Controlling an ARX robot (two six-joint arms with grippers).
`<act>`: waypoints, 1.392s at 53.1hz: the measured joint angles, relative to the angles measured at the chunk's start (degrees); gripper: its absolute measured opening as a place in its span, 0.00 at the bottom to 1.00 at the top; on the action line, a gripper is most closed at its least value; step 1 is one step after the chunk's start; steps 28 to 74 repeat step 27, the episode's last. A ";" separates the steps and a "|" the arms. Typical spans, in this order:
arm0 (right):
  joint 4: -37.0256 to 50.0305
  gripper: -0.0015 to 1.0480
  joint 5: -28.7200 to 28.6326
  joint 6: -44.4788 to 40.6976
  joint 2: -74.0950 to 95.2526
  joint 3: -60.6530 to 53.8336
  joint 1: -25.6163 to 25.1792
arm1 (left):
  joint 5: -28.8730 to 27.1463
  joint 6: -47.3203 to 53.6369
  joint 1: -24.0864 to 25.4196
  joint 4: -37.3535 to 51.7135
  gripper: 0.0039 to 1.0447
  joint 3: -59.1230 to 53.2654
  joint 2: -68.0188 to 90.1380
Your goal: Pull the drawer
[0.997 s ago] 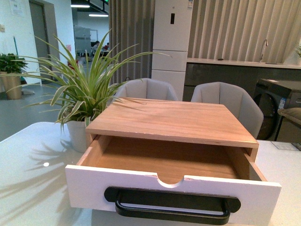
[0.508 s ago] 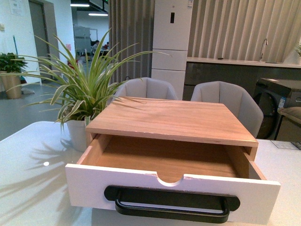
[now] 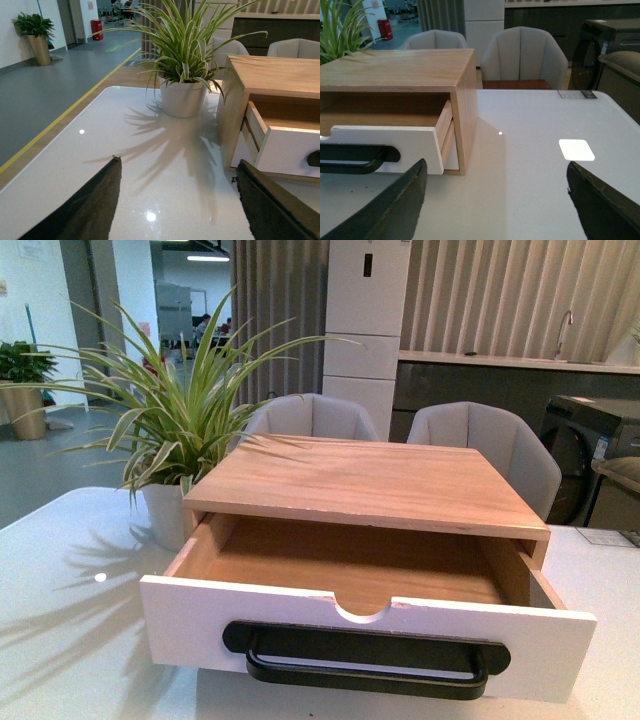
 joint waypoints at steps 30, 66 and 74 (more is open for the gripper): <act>0.00 0.91 0.00 0.02 0.00 0.00 0.00 | 0.00 0.02 0.00 0.00 0.93 0.00 0.00; 0.00 0.91 0.00 0.02 0.00 0.00 0.00 | 0.00 0.02 0.00 0.00 0.93 0.00 0.00; 0.00 0.91 0.00 0.02 0.00 0.00 0.00 | 0.00 0.02 0.00 0.00 0.93 0.00 0.00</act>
